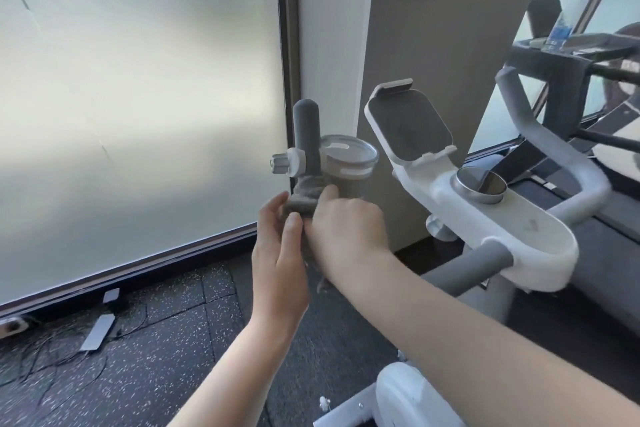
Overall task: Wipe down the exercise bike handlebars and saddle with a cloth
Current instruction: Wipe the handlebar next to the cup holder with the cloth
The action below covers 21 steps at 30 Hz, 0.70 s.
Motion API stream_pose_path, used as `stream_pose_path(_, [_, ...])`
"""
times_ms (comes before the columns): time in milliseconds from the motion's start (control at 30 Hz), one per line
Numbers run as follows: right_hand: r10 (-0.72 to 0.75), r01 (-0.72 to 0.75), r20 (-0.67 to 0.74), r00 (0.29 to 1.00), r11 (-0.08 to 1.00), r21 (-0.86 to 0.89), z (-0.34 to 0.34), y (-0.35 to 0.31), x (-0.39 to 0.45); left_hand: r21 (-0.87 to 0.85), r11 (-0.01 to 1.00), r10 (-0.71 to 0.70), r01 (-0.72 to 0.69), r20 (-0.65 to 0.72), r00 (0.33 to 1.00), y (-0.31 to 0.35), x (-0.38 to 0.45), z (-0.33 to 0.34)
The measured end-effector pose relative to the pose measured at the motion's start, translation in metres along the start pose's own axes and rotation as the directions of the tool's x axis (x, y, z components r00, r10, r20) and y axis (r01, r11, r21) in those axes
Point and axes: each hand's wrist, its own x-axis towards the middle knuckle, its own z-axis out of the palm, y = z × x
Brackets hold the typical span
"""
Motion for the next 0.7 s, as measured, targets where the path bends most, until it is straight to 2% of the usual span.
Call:
stream_pose_path(67, [-0.085,0.087,0.016,0.996,0.988,-0.129,0.006,0.003,-0.028,0.016,1.0,0.014,-0.014,0.026,1.0,0.001,-0.001,-0.001])
stream_pose_path(133, [-0.107,0.114,0.076,0.991,0.989,-0.094,0.0,0.013,-0.029,0.04,0.999,0.029,-0.029,0.013,1.0,0.002,-0.001,0.0])
stream_pose_path(167, [-0.11,0.117,0.134,0.985,0.992,-0.041,-0.008,0.017,-0.02,0.043,0.998,0.039,-0.039,0.006,0.999,0.003,-0.001,0.002])
stream_pose_path(233, [-0.065,0.024,0.255,0.965,0.987,0.162,-0.02,0.023,0.001,0.033,0.997,0.073,-0.074,0.021,0.997,0.005,-0.004,0.009])
stream_pose_path(300, [0.007,-0.107,0.229,0.973,0.897,0.428,-0.014,0.018,0.007,0.006,0.996,0.09,-0.09,0.068,0.994,0.005,-0.009,0.014])
stream_pose_path(333, [0.065,-0.152,0.187,0.98,0.855,0.496,-0.004,0.015,0.002,-0.011,0.996,0.092,-0.091,0.095,0.991,0.005,-0.012,0.016])
stream_pose_path(367, [0.113,-0.152,0.109,0.988,0.863,0.482,0.002,0.011,-0.012,-0.011,0.995,0.1,-0.099,0.12,0.988,0.004,-0.014,0.015])
stream_pose_path(400, [0.123,-0.119,0.016,0.992,0.914,0.389,0.007,0.012,-0.031,0.018,0.992,0.122,-0.126,0.142,0.982,0.003,-0.017,0.014])
stream_pose_path(433, [0.118,-0.107,-0.017,0.993,0.944,0.313,0.012,0.015,-0.051,0.069,0.982,0.162,-0.175,0.165,0.973,0.0,-0.019,0.012])
stream_pose_path(533, [0.063,-0.05,-0.066,0.996,0.98,0.191,0.021,0.032,-0.08,0.178,0.937,0.252,-0.301,0.255,0.934,-0.006,-0.023,0.008])
stream_pose_path(600, [0.044,-0.039,-0.026,0.999,0.984,0.171,0.021,0.03,-0.076,0.201,0.927,0.255,-0.318,0.286,0.924,-0.007,-0.025,0.012])
stream_pose_path(700, [0.115,-0.088,-0.16,0.98,0.982,0.169,0.03,0.01,-0.072,0.226,0.92,0.24,-0.32,0.319,0.917,-0.005,-0.029,0.017])
